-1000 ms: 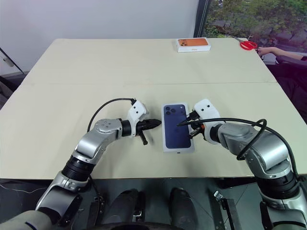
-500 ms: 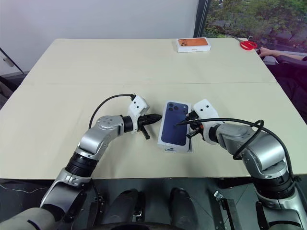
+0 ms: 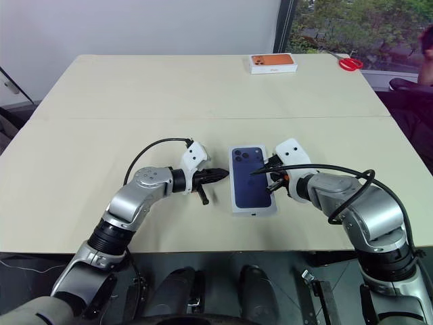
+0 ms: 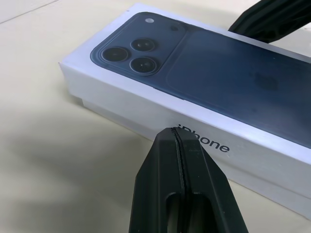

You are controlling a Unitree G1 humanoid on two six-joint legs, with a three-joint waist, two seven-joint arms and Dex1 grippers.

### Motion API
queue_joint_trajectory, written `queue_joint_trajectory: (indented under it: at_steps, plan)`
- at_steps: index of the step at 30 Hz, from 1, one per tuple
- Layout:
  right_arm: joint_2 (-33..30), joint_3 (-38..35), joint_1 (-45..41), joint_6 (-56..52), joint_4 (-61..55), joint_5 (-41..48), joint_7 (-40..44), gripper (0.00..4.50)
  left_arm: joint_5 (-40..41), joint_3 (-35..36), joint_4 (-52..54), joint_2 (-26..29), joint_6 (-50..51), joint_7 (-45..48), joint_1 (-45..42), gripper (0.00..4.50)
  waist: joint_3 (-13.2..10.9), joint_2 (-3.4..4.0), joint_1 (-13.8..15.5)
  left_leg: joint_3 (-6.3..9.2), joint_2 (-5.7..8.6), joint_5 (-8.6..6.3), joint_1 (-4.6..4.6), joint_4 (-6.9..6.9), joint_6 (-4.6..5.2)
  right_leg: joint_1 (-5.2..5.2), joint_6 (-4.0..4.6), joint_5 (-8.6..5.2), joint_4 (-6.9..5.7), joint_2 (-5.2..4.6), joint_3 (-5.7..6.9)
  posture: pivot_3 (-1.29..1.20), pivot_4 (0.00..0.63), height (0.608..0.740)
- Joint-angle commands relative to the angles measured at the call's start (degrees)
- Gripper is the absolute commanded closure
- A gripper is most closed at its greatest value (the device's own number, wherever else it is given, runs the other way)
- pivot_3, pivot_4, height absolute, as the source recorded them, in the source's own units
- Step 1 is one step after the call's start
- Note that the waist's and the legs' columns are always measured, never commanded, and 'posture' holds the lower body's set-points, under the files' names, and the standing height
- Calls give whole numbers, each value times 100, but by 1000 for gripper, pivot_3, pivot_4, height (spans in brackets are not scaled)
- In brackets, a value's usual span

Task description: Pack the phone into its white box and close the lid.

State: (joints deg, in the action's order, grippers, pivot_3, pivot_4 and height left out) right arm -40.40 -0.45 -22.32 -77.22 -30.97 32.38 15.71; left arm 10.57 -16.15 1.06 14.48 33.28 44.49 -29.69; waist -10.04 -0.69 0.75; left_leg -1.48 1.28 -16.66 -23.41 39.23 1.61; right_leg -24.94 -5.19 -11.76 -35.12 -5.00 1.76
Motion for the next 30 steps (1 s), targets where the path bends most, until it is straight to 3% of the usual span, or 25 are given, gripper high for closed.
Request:
queue_joint_trajectory:
  at_steps: [1, 23, 30]
  plan:
    - [97, -51, -68, 26, -197, 23, 107, 4452, 87, -83, 151, -125, -63, 26, -94, 4500, 0, 0, -1, 0, 0, 0, 0, 0, 0, 0, 0, 0, 0, 0, 0, 0, 150, 740]
    - [239, -34, -1, -52, -249, -133, 159, 4452, 20, -48, -141, -246, -154, -114, -261, 4500, 0, 0, -1, 0, 1, 0, 0, 0, 0, 0, -1, 0, -1, 1, 0, 0, 150, 740]
    - [98, -186, 127, -102, -388, -171, 164, 4452, 78, 25, -12, -14, -55, 25, -187, 4500, 0, 0, -1, 0, 1, 0, 1, 0, 0, 0, 0, 0, -1, 0, 0, 0, 150, 740]
